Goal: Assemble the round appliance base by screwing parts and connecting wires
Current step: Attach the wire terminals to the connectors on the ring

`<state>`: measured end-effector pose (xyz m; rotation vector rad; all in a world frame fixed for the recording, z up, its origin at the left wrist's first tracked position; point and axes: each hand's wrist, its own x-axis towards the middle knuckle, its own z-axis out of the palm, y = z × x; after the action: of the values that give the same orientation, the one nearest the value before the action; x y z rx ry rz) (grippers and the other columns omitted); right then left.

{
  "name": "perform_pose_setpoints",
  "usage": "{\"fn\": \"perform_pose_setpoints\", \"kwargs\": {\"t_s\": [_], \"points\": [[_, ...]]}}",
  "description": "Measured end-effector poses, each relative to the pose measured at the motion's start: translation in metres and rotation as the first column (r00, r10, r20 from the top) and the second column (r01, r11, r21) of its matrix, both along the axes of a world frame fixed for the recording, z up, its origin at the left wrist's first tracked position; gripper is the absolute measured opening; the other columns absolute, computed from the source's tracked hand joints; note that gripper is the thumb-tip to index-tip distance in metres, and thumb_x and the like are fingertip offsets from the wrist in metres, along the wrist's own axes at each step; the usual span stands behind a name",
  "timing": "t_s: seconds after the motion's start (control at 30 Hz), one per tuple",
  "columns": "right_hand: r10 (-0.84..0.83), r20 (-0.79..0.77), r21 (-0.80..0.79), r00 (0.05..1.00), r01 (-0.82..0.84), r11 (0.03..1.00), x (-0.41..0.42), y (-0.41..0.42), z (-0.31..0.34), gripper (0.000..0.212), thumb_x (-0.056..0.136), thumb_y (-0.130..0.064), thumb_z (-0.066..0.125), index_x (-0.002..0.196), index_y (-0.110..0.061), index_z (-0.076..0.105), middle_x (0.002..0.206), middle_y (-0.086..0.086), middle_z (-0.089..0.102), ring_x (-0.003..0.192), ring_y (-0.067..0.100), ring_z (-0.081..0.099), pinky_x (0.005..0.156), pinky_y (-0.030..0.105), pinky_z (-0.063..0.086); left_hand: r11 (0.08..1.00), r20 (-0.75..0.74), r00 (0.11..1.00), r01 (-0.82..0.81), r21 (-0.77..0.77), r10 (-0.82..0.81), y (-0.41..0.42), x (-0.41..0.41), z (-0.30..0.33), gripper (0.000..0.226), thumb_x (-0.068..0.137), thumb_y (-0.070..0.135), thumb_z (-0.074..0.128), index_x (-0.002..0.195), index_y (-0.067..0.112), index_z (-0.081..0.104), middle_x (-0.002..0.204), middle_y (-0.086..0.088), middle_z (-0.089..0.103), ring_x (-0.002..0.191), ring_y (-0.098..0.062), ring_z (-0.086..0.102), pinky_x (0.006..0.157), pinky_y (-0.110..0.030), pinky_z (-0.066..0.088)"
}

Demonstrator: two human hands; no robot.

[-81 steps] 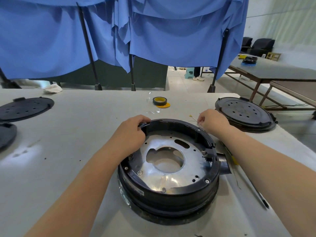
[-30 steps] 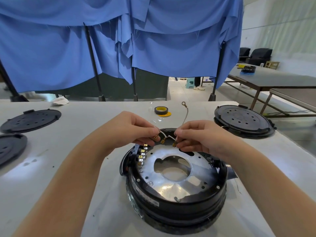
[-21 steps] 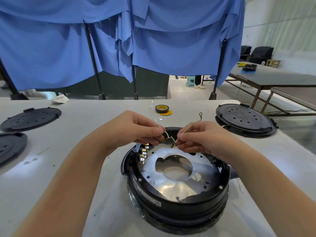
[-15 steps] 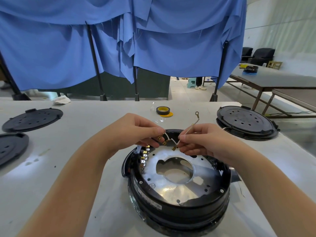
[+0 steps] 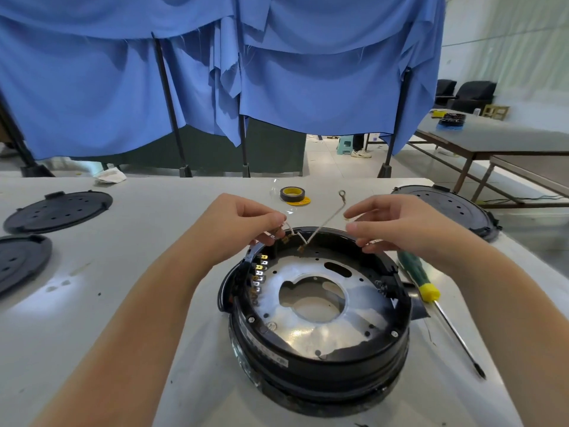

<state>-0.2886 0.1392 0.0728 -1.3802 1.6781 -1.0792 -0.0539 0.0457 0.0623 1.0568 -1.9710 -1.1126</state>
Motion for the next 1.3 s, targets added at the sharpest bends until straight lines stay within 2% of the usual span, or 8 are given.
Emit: {"fn": "perform_pose_setpoints", "kwargs": {"t_s": [0.13,0.27,0.47,0.63,0.77,0.97,1.13,1.3], "points": [[-0.263,-0.159,-0.092,0.952,0.251,0.964,-0.039,-0.006,-0.022,0.012,0.083,-0.016,0.072,0.094,-0.018,0.070,0.081,0.002,0.073,0.072,0.014,0.070,0.064,0.023,0.057,0.993,-0.165,0.983,-0.093,-0.080,0.078,0.001,-0.015,-0.017,0.012,0.090,0.027,0.065,0.084,0.026,0.076,0.077,0.011,0.075,0.072,-0.004,0.071,0.063,-0.011,0.051],[-0.378,-0.358,-0.090,0.854,0.371,0.924,-0.067,-0.014,-0.056,0.009,0.083,-0.015,0.070,0.088,-0.023,0.068,0.089,-0.001,0.069,0.085,0.013,0.064,0.078,0.029,0.050,0.964,-0.082,0.992,-0.117,-0.240,0.100,0.004,-0.032,-0.037,0.014,0.090,0.028,0.064,0.086,0.024,0.077,0.080,0.015,0.073,0.077,0.004,0.066,0.069,-0.007,0.048],[-0.369,-0.461,-0.134,0.807,0.347,0.928,-0.071,-0.021,-0.077,0.008,0.084,-0.020,0.066,0.088,-0.026,0.067,0.087,-0.012,0.065,0.092,0.012,0.059,0.076,0.026,0.039,0.946,-0.007,0.994,-0.105,-0.306,0.108,0.001,-0.034,-0.040,0.014,0.090,0.030,0.063,0.082,0.033,0.073,0.080,0.025,0.069,0.080,0.008,0.063,0.066,-0.001,0.042],[-0.350,-0.613,-0.151,0.708,0.329,0.932,-0.068,-0.026,-0.078,0.031,0.089,-0.021,0.060,0.120,-0.021,0.064,0.125,-0.002,0.060,0.122,0.020,0.049,0.098,0.034,0.038,0.974,-0.078,0.991,-0.118,-0.192,0.105,0.000,-0.030,-0.039,0.015,0.089,0.031,0.067,0.076,0.038,0.072,0.075,0.028,0.069,0.075,0.013,0.062,0.060,0.003,0.040],[-0.142,-0.761,0.040,0.633,0.265,0.963,-0.064,-0.032,-0.090,0.043,0.089,-0.012,0.055,0.131,-0.018,0.058,0.137,0.008,0.051,0.126,0.027,0.046,0.105,0.036,0.037,0.982,-0.080,0.993,-0.099,-0.163,0.087,-0.001,-0.031,-0.041,0.012,0.088,0.032,0.067,0.079,0.037,0.074,0.076,0.028,0.070,0.075,0.013,0.062,0.061,0.002,0.040],[-0.276,-0.716,-0.026,0.642,0.370,0.929,-0.066,-0.034,-0.094,0.012,0.087,-0.021,0.060,0.092,-0.021,0.070,0.108,0.002,0.067,0.101,0.024,0.059,0.085,0.037,0.050,0.983,-0.058,0.994,-0.099,-0.152,0.092,-0.002,-0.029,-0.042,0.011,0.089,0.034,0.066,0.083,0.034,0.075,0.077,0.023,0.072,0.076,0.010,0.063,0.061,-0.002,0.042],[-0.386,-0.628,-0.134,0.676,0.394,0.909,-0.070,-0.031,-0.092,0.006,0.088,-0.027,0.064,0.085,-0.025,0.070,0.098,-0.003,0.068,0.094,0.019,0.059,0.078,0.033,0.047,0.985,-0.062,0.994,-0.096,-0.144,0.088,-0.001,-0.030,-0.041,0.012,0.088,0.034,0.066,0.079,0.037,0.074,0.077,0.024,0.071,0.077,0.010,0.063,0.060,-0.001,0.043],[-0.502,-0.386,-0.285,0.774,0.418,0.863,-0.071,-0.026,-0.077,0.007,0.087,-0.027,0.066,0.081,-0.028,0.068,0.085,-0.009,0.067,0.082,0.009,0.060,0.077,0.031,0.048,0.986,-0.104,0.989,-0.114,-0.120,0.101,-0.003,-0.030,-0.041,0.010,0.087,0.032,0.068,0.081,0.033,0.075,0.076,0.020,0.073,0.076,0.010,0.064,0.059,0.002,0.041]]}}
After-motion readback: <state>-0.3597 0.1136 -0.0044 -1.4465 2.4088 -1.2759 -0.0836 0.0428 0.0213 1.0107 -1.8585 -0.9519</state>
